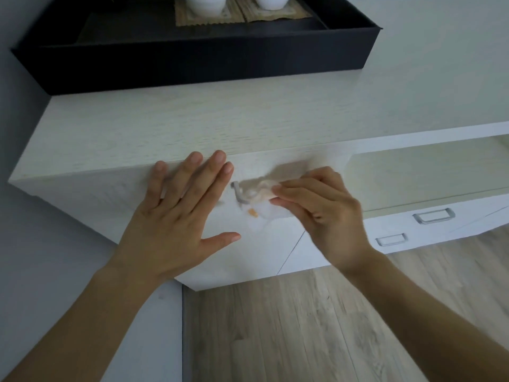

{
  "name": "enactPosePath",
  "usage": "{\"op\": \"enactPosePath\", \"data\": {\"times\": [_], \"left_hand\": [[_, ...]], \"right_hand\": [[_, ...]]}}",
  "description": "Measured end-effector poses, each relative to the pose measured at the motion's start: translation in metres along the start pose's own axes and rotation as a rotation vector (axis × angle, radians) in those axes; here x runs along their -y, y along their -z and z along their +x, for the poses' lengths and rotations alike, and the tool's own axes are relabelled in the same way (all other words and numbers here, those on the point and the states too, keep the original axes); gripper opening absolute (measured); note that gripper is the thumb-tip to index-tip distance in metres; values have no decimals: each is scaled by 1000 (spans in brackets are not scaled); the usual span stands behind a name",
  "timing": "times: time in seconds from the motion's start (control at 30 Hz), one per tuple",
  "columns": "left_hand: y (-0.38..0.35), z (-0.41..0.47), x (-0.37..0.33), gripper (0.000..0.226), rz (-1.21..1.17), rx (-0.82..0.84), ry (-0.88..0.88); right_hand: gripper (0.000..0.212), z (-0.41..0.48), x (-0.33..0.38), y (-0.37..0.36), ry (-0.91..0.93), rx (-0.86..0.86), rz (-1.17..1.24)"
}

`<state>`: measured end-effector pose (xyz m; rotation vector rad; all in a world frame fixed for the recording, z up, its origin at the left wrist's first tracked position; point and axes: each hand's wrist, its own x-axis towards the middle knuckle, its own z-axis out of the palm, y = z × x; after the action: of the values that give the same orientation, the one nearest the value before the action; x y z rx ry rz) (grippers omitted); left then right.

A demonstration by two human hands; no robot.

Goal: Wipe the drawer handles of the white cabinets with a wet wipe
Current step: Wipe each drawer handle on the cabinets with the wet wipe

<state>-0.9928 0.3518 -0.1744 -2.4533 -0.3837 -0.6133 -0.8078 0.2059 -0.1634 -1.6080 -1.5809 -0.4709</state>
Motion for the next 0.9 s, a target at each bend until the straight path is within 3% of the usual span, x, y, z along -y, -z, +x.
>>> {"op": "enactPosePath", "data": {"times": [0.57,0.9], "left_hand": [[-5,3,-5,96,63,4,9],[0,3,-4,95,23,27,17]], "right_hand": [[5,1,28,-31,-20,-39,23],[12,-6,-7,-1,83,12,-43]]}}
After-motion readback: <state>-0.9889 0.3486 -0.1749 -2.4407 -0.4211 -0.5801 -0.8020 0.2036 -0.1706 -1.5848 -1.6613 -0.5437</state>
